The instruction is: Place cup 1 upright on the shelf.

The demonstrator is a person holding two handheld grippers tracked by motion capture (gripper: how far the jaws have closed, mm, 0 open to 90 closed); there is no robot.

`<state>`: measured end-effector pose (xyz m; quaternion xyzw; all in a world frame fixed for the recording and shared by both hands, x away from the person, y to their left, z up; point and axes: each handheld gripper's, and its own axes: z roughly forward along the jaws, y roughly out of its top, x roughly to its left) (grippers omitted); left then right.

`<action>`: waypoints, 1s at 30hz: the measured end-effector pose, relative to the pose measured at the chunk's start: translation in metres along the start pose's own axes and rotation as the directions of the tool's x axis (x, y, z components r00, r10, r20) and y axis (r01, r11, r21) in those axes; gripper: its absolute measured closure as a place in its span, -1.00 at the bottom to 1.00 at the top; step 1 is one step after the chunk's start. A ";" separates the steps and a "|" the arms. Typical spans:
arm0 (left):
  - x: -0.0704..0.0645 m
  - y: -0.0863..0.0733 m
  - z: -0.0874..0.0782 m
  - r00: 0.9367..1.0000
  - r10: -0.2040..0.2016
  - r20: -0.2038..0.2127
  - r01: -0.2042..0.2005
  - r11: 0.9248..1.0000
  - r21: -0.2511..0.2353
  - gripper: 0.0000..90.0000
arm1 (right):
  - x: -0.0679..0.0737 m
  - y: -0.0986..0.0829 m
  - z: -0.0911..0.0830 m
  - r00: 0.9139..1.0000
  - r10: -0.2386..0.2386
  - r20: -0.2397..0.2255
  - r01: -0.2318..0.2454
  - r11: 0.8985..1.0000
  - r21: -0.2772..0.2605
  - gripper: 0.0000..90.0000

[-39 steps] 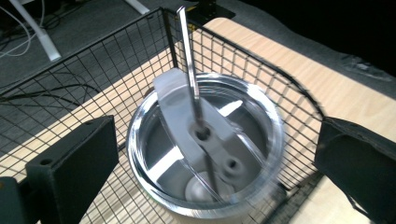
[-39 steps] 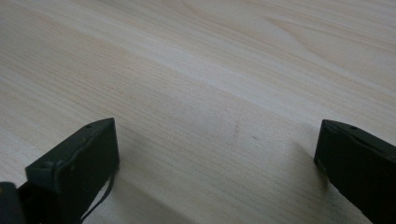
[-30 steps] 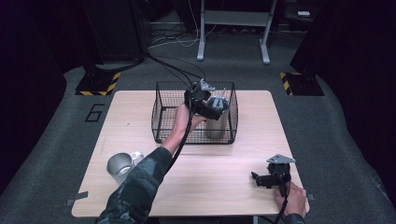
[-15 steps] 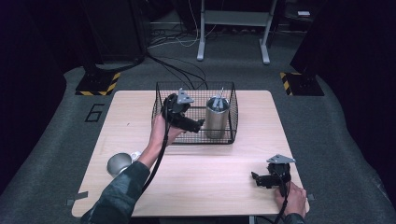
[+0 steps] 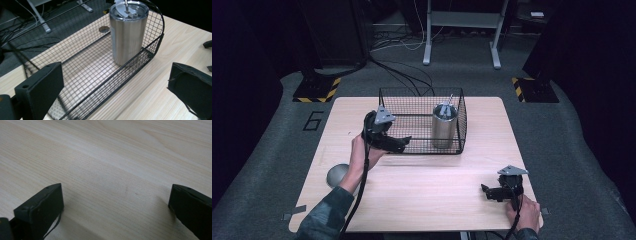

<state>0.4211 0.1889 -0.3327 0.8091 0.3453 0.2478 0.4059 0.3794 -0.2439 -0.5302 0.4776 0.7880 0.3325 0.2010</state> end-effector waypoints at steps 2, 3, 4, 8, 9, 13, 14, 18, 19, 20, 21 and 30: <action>0.004 -0.006 -0.007 1.000 -0.015 -0.005 0.015 1.000 0.000 -1.00 | 0.000 0.000 0.000 1.000 -0.001 0.000 0.001 1.000 0.000 -1.00; 0.005 -0.009 -0.010 1.000 -0.022 -0.006 0.022 1.000 0.001 -1.00 | 0.000 0.000 0.000 1.000 0.000 0.000 0.000 1.000 0.000 -1.00; 0.006 -0.011 -0.013 1.000 -0.022 -0.011 0.022 1.000 0.004 -1.00 | 0.000 0.000 0.000 1.000 -0.001 0.000 0.001 1.000 0.000 -1.00; 0.011 -0.020 -0.026 0.999 -0.032 -0.021 0.032 1.000 0.000 -1.00 | 0.000 0.000 0.000 1.000 0.000 0.000 0.000 1.000 0.000 -1.00; 0.013 -0.022 -0.031 0.999 -0.036 -0.023 0.036 0.999 -0.005 -1.00 | 0.000 0.000 0.000 1.000 -0.001 0.000 0.001 1.000 0.000 -1.00; 0.018 -0.031 -0.045 0.998 -0.049 -0.044 0.048 0.999 -0.015 -1.00 | 0.000 0.000 0.000 1.000 0.000 0.000 0.000 1.000 0.000 -1.00; 0.019 -0.034 -0.048 0.997 -0.054 -0.048 0.054 0.998 -0.018 -1.00 | 0.000 0.000 0.000 1.000 0.000 0.000 0.000 1.000 0.000 -1.00; 0.024 -0.045 -0.057 0.995 -0.074 -0.064 0.073 0.997 -0.022 -1.00 | 0.000 0.000 0.000 1.000 0.000 0.000 0.000 1.000 0.000 -1.00; 0.024 -0.048 -0.059 0.994 -0.080 -0.074 0.078 0.997 -0.028 -1.00 | 0.000 0.000 0.000 1.000 -0.001 0.000 0.001 1.000 0.000 -1.00; 0.025 -0.052 -0.061 0.993 -0.084 -0.080 0.082 0.996 -0.032 -1.00 | 0.000 0.000 0.000 1.000 0.000 0.000 0.000 1.000 0.000 -1.00; 0.026 -0.055 -0.064 0.992 -0.092 -0.081 0.089 0.995 -0.035 -1.00 | 0.000 0.000 0.000 1.000 0.000 0.000 0.000 1.000 0.000 -1.00; 0.038 -0.088 -0.087 0.978 -0.164 -0.132 0.156 0.985 -0.069 -1.00 | 0.000 0.000 0.000 1.000 0.000 0.000 0.000 1.000 0.000 -1.00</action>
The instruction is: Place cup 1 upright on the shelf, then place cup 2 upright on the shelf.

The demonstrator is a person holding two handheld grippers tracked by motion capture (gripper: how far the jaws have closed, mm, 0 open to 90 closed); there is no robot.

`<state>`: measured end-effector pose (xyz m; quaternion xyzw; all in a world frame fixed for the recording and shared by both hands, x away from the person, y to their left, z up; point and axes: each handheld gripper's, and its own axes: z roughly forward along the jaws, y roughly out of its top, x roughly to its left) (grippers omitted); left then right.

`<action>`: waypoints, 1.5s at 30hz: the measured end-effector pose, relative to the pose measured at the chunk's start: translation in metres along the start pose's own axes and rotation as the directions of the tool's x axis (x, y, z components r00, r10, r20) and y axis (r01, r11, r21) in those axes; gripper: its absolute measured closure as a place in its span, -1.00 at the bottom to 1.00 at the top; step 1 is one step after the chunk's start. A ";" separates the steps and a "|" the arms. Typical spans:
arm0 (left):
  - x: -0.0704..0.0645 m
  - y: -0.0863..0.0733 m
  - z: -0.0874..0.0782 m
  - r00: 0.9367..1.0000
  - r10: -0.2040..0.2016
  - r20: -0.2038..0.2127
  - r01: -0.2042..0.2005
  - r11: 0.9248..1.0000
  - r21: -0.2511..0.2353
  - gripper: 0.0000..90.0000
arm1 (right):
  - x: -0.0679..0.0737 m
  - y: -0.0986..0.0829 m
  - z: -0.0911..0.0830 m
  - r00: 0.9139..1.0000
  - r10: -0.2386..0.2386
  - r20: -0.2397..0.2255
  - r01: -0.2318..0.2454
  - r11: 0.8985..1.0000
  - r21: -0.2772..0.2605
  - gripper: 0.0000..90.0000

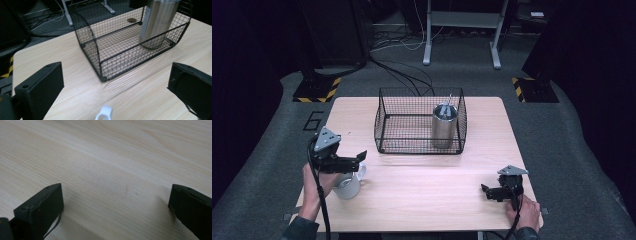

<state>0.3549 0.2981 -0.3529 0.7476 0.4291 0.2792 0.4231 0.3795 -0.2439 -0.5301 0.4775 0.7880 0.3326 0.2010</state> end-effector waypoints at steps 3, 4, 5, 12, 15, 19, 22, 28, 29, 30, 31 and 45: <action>0.005 -0.009 -0.005 1.000 -0.019 -0.012 0.019 1.000 -0.008 -1.00 | 0.000 0.000 0.000 1.000 0.000 0.000 0.000 1.000 0.000 -1.00; 0.007 -0.012 -0.007 1.000 -0.018 -0.016 0.018 1.000 -0.002 -1.00 | 0.000 0.000 0.000 1.000 0.001 0.000 -0.001 1.000 0.000 -1.00; 0.009 -0.017 -0.009 0.999 -0.029 -0.030 0.029 1.000 -0.009 -1.00 | 0.000 0.000 0.000 1.000 0.000 0.000 0.000 1.000 0.000 -1.00; 0.020 -0.049 -0.019 0.996 -0.079 -0.028 0.078 0.997 -0.012 -1.00 | 0.000 0.000 0.000 1.000 0.000 0.000 0.000 1.000 0.000 -1.00; 0.024 -0.062 -0.020 0.996 -0.090 -0.022 0.090 0.996 0.002 -1.00 | 0.000 0.000 0.000 1.000 0.000 0.000 0.000 1.000 0.000 -1.00; 0.027 -0.078 -0.018 0.994 -0.106 -0.018 0.106 0.994 0.009 -1.00 | 0.000 0.000 0.000 1.000 0.000 0.000 0.000 1.000 0.000 -1.00; 0.028 -0.085 -0.017 0.994 -0.110 -0.015 0.111 0.994 0.013 -1.00 | 0.000 0.000 0.000 1.000 0.001 0.000 -0.001 1.000 0.001 -1.00; 0.026 -0.103 -0.004 0.996 -0.089 -0.015 0.089 0.995 0.048 -1.00 | 0.000 0.000 0.000 1.000 0.000 0.000 0.000 1.000 0.000 -1.00; 0.026 -0.103 -0.004 0.996 -0.089 -0.015 0.089 0.995 0.048 -1.00 | 0.000 0.000 0.000 1.000 0.000 0.000 0.000 1.000 0.000 -1.00; 0.025 -0.105 0.000 0.997 -0.080 -0.017 0.081 0.995 0.060 -1.00 | 0.000 0.000 0.000 1.000 0.001 0.000 -0.001 1.000 0.000 -1.00; 0.025 -0.105 0.000 0.997 -0.080 -0.017 0.081 0.995 0.060 -1.00 | 0.000 0.000 0.000 1.000 0.001 0.000 -0.001 1.000 0.000 -1.00; 0.021 -0.117 0.018 0.996 -0.082 -0.035 0.085 0.993 0.080 -0.98 | 0.000 0.000 0.000 1.000 0.000 0.000 0.000 1.000 0.000 -1.00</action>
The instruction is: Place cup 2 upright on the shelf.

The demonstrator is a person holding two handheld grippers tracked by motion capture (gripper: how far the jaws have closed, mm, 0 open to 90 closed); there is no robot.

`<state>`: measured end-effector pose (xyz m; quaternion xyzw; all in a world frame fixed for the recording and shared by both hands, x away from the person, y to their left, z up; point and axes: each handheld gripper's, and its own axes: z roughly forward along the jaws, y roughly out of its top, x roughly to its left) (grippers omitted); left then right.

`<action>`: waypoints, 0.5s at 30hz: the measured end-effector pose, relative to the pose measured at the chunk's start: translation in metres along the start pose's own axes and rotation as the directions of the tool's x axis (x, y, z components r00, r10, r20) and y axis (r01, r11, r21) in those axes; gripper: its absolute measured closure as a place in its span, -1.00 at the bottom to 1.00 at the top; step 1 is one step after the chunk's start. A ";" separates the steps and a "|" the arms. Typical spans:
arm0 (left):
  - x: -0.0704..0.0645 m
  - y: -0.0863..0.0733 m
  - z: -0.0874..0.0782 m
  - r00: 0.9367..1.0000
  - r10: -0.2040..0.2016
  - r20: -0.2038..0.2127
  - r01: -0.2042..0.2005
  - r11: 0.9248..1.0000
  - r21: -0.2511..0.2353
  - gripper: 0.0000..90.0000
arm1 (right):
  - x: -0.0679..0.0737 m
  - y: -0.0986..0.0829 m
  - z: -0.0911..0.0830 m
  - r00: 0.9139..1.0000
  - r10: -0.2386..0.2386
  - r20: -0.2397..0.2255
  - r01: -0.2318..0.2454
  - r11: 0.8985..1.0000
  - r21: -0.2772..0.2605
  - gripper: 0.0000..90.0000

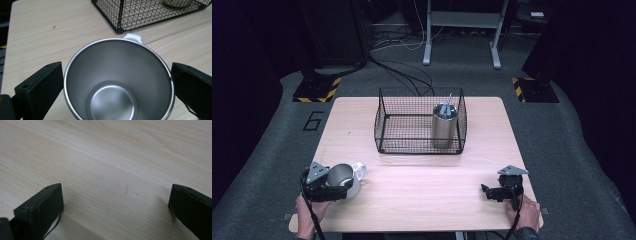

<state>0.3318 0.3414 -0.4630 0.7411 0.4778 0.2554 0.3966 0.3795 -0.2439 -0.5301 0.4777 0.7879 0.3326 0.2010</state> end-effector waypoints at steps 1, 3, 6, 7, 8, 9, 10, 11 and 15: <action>-0.001 -0.001 0.001 1.000 0.003 -0.003 -0.003 1.000 -0.005 -0.98 | 0.000 0.000 0.000 1.000 0.000 0.000 0.000 1.000 0.000 -1.00; -0.002 -0.002 0.003 1.000 0.006 -0.012 -0.006 1.000 -0.003 -0.93 | 0.000 0.000 0.000 1.000 0.000 0.000 0.000 1.000 0.000 -1.00; -0.001 -0.004 0.005 1.000 -0.007 -0.010 0.007 1.000 -0.001 -0.89 | 0.000 0.000 0.000 1.000 0.000 0.000 0.000 1.000 0.001 -1.00; -0.001 -0.004 0.006 1.000 -0.015 -0.007 0.015 1.000 0.002 -0.89 | 0.000 0.000 0.000 1.000 0.000 0.000 0.000 1.000 0.000 -1.00; -0.001 -0.004 0.006 1.000 -0.015 -0.007 0.015 1.000 0.002 -0.89 | 0.000 0.000 0.000 1.000 0.000 0.000 0.000 1.000 0.000 -1.00; -0.001 -0.004 0.007 1.000 -0.017 -0.014 0.017 1.000 0.008 -0.89 | 0.000 0.000 0.000 1.000 0.001 0.000 -0.001 1.000 0.000 -1.00; -0.001 -0.004 0.007 1.000 -0.017 -0.014 0.017 1.000 0.008 -0.89 | 0.000 0.000 0.000 1.000 0.001 0.000 -0.001 1.000 0.000 -1.00; -0.001 -0.004 0.007 1.000 -0.021 -0.011 0.021 1.000 0.011 -0.89 | 0.000 0.000 0.000 1.000 0.000 0.000 0.000 1.000 0.000 -1.00; -0.002 -0.003 0.009 1.000 -0.023 -0.011 0.023 1.000 0.011 -0.88 | 0.000 0.000 0.000 1.000 0.000 0.000 0.000 1.000 0.000 -1.00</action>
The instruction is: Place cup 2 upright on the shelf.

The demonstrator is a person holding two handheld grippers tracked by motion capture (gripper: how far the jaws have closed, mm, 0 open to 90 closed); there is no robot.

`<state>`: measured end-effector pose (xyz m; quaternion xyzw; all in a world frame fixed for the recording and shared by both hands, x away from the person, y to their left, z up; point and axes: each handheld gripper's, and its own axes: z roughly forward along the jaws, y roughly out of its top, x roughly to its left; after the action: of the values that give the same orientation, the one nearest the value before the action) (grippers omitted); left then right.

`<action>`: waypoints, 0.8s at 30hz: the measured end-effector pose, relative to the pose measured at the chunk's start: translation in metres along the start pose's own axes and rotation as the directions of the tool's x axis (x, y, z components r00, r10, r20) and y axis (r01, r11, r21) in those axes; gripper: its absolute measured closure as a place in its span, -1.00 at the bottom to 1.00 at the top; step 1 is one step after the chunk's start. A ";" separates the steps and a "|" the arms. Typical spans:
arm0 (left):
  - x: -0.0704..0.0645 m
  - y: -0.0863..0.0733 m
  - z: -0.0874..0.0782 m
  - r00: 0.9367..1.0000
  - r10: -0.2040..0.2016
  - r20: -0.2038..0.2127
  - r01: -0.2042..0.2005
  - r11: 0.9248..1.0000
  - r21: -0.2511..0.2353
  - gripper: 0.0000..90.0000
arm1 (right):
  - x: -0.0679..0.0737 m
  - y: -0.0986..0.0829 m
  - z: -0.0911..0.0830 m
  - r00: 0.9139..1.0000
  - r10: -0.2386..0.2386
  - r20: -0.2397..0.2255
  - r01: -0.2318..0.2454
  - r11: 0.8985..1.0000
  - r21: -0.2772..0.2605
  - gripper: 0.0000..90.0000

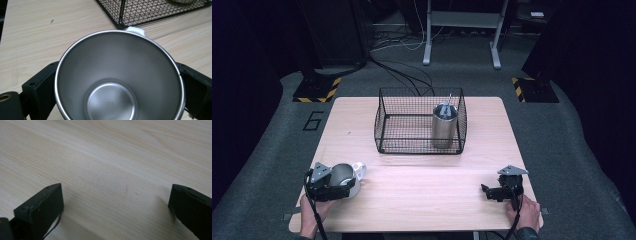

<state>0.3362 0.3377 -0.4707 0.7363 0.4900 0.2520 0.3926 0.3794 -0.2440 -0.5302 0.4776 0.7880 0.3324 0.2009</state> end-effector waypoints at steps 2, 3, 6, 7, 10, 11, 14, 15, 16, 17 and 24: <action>0.000 0.000 0.000 1.000 0.002 0.000 -0.002 1.000 0.004 -0.88 | 0.000 0.000 0.000 1.000 0.000 0.000 0.000 1.000 0.000 -1.00; 0.000 0.000 0.000 1.000 0.010 0.006 -0.010 1.000 0.007 -0.87 | 0.000 0.000 0.000 1.000 0.001 0.000 -0.001 1.000 0.000 -1.00; 0.001 0.000 0.000 1.000 0.000 0.005 0.000 1.000 -0.008 -0.87 | 0.000 0.000 0.000 1.000 0.001 0.000 -0.001 1.000 0.000 -1.00; 0.001 0.000 0.000 1.000 0.002 0.010 -0.002 1.000 0.000 -0.87 | 0.000 0.000 0.000 1.000 0.001 0.000 -0.001 1.000 0.000 -1.00; 0.002 0.000 -0.001 1.000 -0.001 0.015 0.001 1.000 0.002 -0.86 | 0.000 0.000 0.000 1.000 0.001 0.000 -0.001 1.000 0.000 -1.00; 0.002 0.000 -0.001 1.000 -0.001 0.015 0.001 1.000 0.002 -0.86 | 0.000 0.000 0.000 1.000 0.001 0.000 -0.001 1.000 0.000 -1.00; 0.004 0.001 -0.003 1.000 -0.016 0.015 0.016 1.000 -0.011 -0.86 | 0.000 0.000 0.000 1.000 0.001 0.000 -0.001 1.000 0.000 -1.00; 0.004 0.001 -0.003 1.000 -0.016 0.015 0.016 1.000 -0.011 -0.86 | 0.000 0.000 0.000 1.000 0.001 0.000 -0.001 1.000 0.000 -1.00; 0.004 0.001 -0.003 1.000 -0.019 0.013 0.019 1.000 -0.019 -0.86 | 0.000 0.000 0.000 1.000 0.001 0.000 -0.001 1.000 0.000 -1.00; 0.004 0.002 -0.004 1.000 -0.018 0.016 0.018 1.000 -0.015 -0.86 | 0.000 0.000 0.000 1.000 0.000 0.000 0.000 1.000 0.000 -1.00; -0.001 0.014 -0.009 1.000 0.007 0.025 -0.006 0.999 -0.032 -0.86 | 0.000 0.000 0.000 1.000 0.001 0.000 -0.001 1.000 0.000 -1.00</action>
<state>0.3360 0.3368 -0.4540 0.7347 0.4785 0.2519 0.4097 0.3795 -0.2439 -0.5301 0.4778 0.7879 0.3326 0.2008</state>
